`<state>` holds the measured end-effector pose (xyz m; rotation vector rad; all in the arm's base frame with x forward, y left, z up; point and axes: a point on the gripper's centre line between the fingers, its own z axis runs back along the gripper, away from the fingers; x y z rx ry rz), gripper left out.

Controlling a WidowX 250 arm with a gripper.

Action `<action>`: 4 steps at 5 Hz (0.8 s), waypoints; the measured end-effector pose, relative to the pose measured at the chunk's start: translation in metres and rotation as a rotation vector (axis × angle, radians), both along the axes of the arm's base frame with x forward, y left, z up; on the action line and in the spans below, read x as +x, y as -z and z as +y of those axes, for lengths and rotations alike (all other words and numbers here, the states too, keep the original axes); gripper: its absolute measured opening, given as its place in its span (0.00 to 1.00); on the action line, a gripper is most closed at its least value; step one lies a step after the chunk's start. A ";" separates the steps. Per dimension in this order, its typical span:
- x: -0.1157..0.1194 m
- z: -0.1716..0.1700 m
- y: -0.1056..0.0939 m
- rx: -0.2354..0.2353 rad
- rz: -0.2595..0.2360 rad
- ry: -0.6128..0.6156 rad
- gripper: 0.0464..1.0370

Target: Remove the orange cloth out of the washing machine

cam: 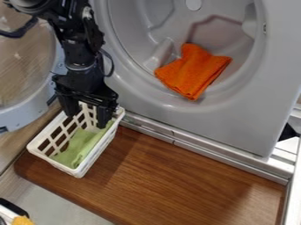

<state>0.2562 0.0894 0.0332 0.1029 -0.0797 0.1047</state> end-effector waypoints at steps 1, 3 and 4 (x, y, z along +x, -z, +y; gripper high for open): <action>-0.003 -0.001 0.006 -0.011 0.022 -0.004 0.96; 0.027 -0.038 -0.042 -0.057 -0.109 0.057 0.96; 0.057 -0.075 -0.075 -0.115 -0.245 0.128 0.96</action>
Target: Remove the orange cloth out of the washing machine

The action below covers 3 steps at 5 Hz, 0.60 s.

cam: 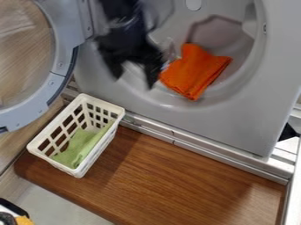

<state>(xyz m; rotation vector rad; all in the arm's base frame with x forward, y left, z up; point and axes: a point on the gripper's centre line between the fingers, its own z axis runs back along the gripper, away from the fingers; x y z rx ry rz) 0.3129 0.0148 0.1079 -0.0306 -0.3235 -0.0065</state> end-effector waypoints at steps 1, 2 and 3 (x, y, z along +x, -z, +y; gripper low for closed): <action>0.030 -0.018 -0.010 -0.039 -0.096 -0.005 0.96; 0.054 -0.021 0.004 -0.053 -0.114 -0.032 0.96; 0.072 -0.014 0.029 -0.004 -0.077 -0.064 0.96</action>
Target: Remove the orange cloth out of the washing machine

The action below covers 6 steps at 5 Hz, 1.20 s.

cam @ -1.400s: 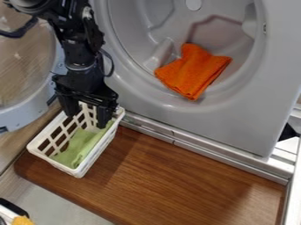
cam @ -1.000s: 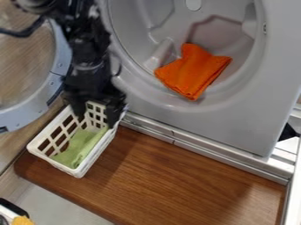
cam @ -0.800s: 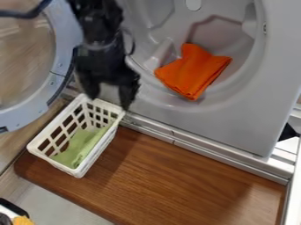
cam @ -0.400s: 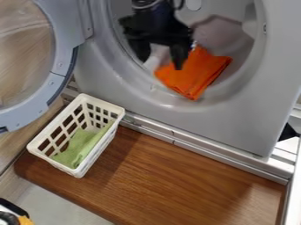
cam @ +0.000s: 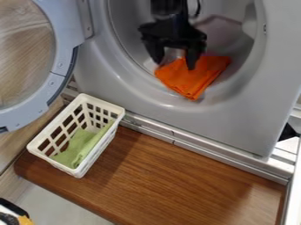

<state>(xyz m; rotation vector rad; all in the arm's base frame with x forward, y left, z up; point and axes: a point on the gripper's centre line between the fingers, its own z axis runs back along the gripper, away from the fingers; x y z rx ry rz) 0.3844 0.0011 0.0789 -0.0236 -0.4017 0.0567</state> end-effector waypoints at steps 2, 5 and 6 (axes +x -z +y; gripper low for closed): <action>0.018 0.006 0.038 0.003 0.068 -0.031 0.96; 0.006 0.003 0.047 -0.043 0.109 -0.004 0.32; -0.013 -0.009 0.041 -0.029 0.134 0.017 0.13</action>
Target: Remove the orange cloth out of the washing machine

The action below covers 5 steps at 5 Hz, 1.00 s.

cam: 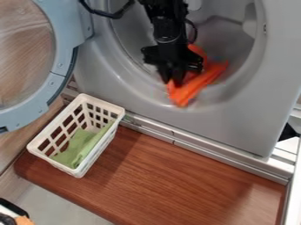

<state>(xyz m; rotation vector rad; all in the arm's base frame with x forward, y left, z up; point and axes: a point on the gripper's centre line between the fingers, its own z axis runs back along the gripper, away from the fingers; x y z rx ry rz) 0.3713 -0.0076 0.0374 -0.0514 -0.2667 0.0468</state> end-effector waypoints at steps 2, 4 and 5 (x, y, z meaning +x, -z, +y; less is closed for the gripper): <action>-0.087 -0.046 0.025 0.006 0.119 -0.007 0.03; -0.125 -0.071 0.059 0.035 0.219 -0.066 0.03; -0.129 -0.070 0.073 0.037 0.249 -0.121 0.03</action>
